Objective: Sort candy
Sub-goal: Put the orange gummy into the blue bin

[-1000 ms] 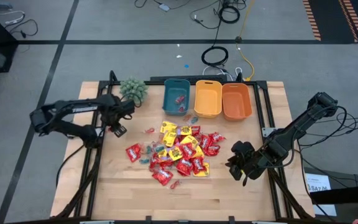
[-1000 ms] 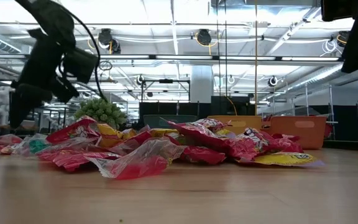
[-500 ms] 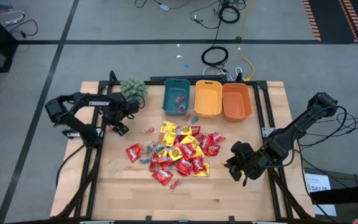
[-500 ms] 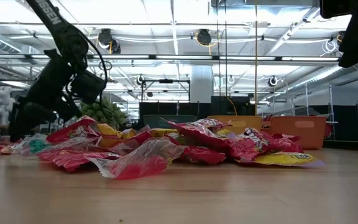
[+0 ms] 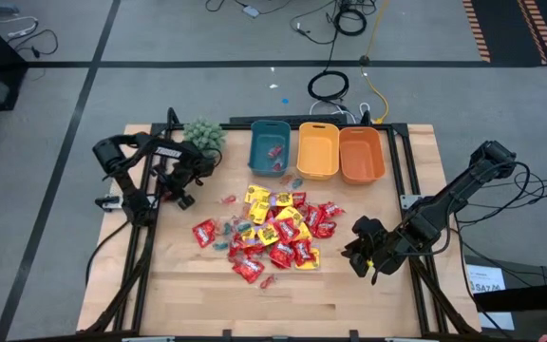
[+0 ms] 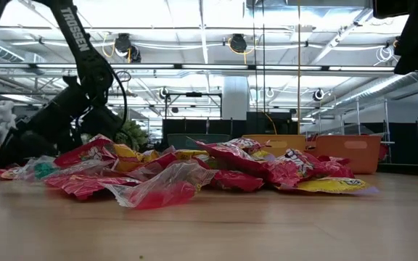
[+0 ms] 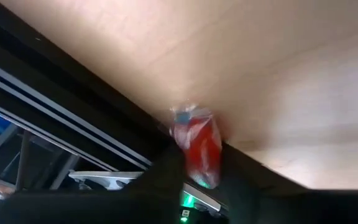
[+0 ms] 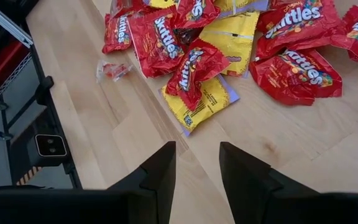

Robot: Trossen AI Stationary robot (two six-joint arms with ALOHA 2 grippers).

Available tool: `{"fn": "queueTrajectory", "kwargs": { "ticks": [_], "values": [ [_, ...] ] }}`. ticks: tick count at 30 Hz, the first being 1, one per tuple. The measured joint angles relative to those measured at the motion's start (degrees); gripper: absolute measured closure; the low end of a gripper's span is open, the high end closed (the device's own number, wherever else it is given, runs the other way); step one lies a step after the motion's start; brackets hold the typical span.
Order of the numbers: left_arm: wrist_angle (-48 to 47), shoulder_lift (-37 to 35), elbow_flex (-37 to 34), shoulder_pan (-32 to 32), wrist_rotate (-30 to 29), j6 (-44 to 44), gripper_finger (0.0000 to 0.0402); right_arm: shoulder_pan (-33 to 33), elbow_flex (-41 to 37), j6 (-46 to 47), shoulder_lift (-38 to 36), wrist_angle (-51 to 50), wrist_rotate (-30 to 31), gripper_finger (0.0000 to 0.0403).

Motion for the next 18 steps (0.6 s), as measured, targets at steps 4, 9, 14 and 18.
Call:
{"fn": "queueTrajectory", "kwargs": {
  "ticks": [4,9,14,18],
  "values": [
    [0.3,-0.2,0.0,0.0,-0.3,1.2,0.0385,0.0,0.0,0.0,0.0,0.2,0.0,0.0289],
    [1.3,-3.1,2.0,-1.4,-3.7,1.2,0.0389,0.0,0.0,0.1,0.0,0.6,0.0,0.0289],
    [1.3,-7.3,8.4,-4.5,-2.6,1.2,0.0392,0.0,0.0,0.1,0.0,1.8,0.0,0.0289],
    [1.2,-10.2,15.1,-8.3,-0.3,0.5,0.0393,0.0,0.0,0.9,0.0,1.6,0.0,0.0289]
  ]
}}
